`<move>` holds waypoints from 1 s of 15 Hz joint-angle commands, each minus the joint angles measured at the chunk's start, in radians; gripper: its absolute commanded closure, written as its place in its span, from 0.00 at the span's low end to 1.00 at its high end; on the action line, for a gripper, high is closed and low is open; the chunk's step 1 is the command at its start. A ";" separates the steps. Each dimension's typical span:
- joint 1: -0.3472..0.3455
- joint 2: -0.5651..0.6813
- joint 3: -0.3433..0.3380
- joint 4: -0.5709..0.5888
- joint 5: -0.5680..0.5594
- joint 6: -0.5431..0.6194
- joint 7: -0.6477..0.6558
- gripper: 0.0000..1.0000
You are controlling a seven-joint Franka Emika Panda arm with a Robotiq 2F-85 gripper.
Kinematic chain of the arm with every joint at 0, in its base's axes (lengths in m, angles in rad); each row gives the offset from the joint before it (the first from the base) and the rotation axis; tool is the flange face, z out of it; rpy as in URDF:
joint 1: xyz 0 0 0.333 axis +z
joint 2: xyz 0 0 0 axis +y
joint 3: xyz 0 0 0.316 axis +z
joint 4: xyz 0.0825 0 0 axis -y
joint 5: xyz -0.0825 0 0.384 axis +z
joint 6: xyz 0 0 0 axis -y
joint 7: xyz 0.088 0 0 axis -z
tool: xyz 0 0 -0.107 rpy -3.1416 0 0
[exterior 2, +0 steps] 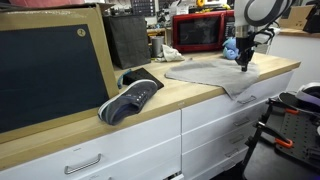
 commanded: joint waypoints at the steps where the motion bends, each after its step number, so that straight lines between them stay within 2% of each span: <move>1: 0.034 -0.069 0.011 0.064 0.259 -0.083 -0.144 0.97; 2: 0.048 -0.068 0.013 0.103 0.350 -0.092 -0.165 0.73; 3: 0.068 -0.048 0.022 0.155 0.437 -0.092 -0.152 0.98; 4: 0.082 -0.025 0.029 0.203 0.502 -0.075 -0.127 0.71; 5: 0.094 0.001 0.038 0.249 0.554 -0.055 -0.099 0.70; 7: 0.109 0.086 0.071 0.345 0.609 0.019 0.010 0.56; 8: 0.111 0.121 0.086 0.385 0.603 0.051 0.075 0.87; 12: 0.132 0.304 0.109 0.512 0.474 0.225 0.364 1.00; 15: 0.194 0.443 0.029 0.611 0.316 0.284 0.592 1.00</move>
